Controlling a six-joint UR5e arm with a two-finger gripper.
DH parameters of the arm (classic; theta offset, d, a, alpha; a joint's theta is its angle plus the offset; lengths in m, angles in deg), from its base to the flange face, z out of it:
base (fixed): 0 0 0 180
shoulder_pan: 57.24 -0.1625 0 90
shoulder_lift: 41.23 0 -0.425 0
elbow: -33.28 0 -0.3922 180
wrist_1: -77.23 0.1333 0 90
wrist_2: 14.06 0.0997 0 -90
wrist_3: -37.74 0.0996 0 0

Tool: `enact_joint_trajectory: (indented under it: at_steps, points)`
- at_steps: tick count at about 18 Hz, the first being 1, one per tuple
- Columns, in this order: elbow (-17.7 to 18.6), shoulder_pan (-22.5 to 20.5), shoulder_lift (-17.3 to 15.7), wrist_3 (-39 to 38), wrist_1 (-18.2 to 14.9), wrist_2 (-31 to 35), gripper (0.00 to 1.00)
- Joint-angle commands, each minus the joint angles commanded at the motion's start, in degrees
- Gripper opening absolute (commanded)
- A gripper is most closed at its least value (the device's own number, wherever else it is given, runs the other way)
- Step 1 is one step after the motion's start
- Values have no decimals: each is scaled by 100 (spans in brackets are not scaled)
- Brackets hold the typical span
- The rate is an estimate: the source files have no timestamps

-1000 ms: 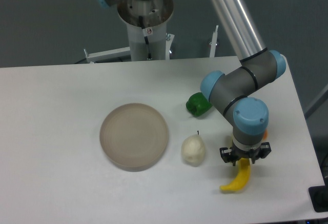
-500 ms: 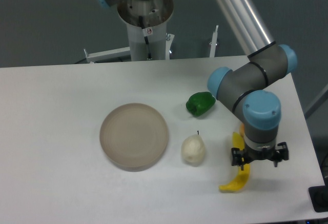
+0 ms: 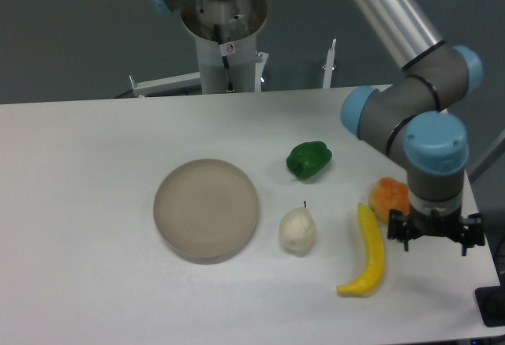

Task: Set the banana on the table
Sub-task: 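Open the gripper, release the banana, and lift the gripper away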

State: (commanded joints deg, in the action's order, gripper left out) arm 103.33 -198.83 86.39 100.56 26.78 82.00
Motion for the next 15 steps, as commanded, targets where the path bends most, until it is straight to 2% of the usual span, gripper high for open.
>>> enact_joint_trajectory:
  at_steps: [3, 6, 15]
  points:
    - [-44, -123, -18, 817, 9, 17, 100]
    - [-96, -159, -9, 1293, 9, 35, 100]
    - [-79, -115, -70, 1462, 18, 44, 100]
